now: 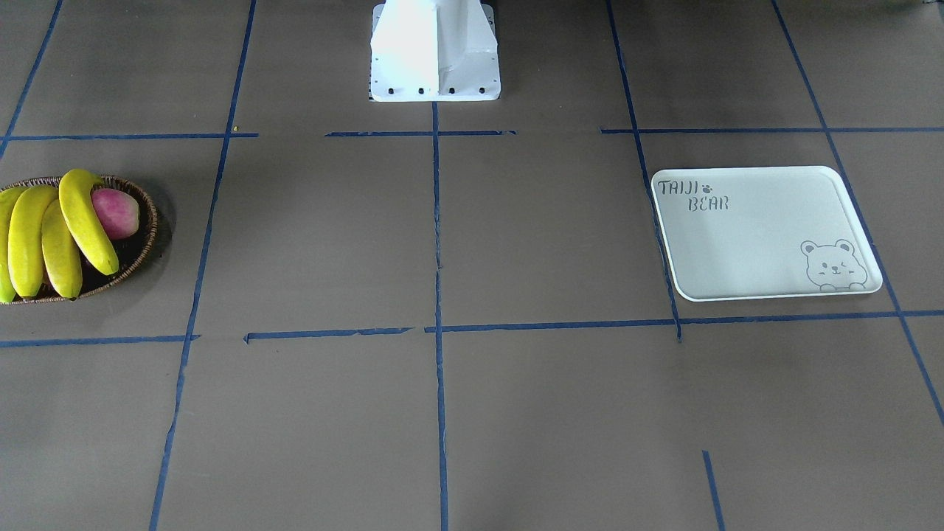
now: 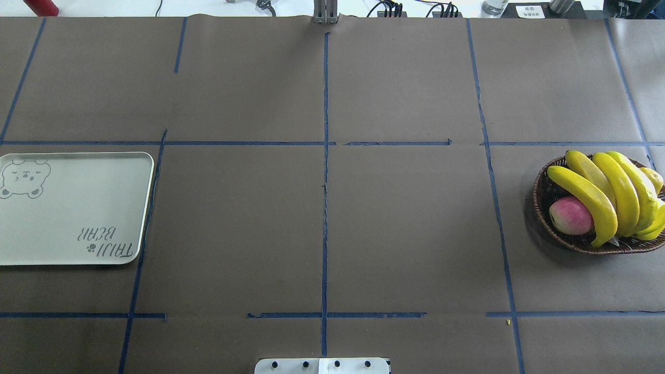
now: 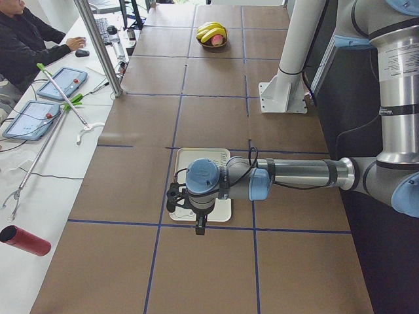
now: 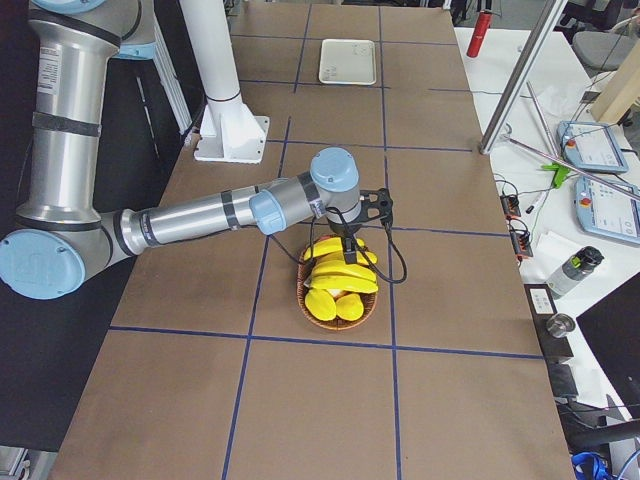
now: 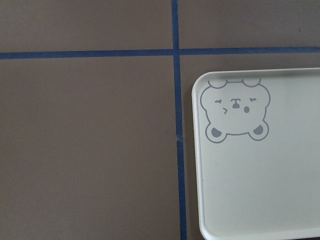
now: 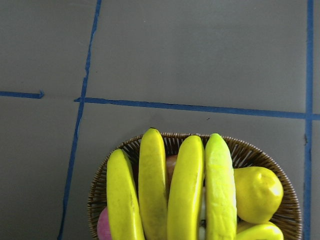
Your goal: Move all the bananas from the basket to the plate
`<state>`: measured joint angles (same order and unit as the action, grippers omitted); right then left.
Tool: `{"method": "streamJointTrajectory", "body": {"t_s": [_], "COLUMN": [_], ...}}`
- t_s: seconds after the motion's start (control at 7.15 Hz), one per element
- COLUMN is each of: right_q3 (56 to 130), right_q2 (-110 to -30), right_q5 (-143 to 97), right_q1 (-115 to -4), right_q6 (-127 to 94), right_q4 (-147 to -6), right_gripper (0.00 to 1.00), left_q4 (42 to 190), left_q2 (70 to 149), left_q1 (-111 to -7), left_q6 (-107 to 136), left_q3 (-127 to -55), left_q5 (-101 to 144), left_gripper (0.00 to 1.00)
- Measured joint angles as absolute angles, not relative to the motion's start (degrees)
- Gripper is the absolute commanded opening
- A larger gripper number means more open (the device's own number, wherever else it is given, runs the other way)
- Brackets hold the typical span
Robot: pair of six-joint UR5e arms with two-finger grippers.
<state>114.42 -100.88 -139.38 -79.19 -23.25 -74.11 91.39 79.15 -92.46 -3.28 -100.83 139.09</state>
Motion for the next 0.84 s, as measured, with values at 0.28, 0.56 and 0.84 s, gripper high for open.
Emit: {"method": "streamJointTrajectory", "body": {"t_s": [0.28,0.56,0.84], "right_q3": [114.8,114.8,114.5], "right_q2": [-103.5,-104.2,-104.4], "right_q5": [-136.1,-133.7,-130.8], "right_q1": [-71.6,-66.7,-62.9], "right_q6": [-32.3,-34.7,-35.1], "right_q4": [-64.5,-62.0,-61.7], "right_gripper": [1.0,1.0,0.99], "left_q4": [91.5,91.5,91.5], "left_q2": [79.2,79.2,79.1], "left_q1": [-92.5,-92.5,-92.6], "left_q6": [-3.3,-3.3,-3.2], "left_q3": [-100.9,-101.2,-101.3], "left_q5": [139.1,139.1,139.2], "left_gripper": [1.0,1.0,1.0]}}
